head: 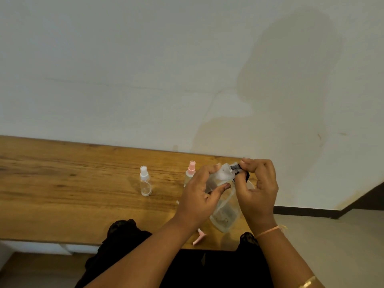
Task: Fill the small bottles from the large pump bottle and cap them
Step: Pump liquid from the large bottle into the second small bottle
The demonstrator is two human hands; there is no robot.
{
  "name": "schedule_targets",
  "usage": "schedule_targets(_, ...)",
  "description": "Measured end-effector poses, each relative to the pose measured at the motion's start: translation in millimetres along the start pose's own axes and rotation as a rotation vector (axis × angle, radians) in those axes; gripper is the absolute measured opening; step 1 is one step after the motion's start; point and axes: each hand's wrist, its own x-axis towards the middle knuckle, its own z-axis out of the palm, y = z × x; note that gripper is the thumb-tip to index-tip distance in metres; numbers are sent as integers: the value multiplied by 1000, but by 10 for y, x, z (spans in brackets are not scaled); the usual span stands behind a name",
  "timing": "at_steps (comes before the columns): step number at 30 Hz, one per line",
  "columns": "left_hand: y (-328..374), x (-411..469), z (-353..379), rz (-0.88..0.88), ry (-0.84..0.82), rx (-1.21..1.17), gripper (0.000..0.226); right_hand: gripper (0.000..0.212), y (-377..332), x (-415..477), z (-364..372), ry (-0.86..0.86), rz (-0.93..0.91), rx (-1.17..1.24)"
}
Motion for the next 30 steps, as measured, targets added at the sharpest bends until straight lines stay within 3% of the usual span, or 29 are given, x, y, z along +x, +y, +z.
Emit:
schedule_targets(7, 58, 5, -33, 69, 18, 42, 38, 17, -113, 42, -53, -15, -19, -35)
schedule_targets(18, -10, 1, -8, 13, -8, 19, 37, 18, 26, -11, -14, -36, -34, -72)
schedule_targets(30, 43, 32, -16, 63, 11, 9, 39, 19, -67, 55, -39, -24, -68, -108)
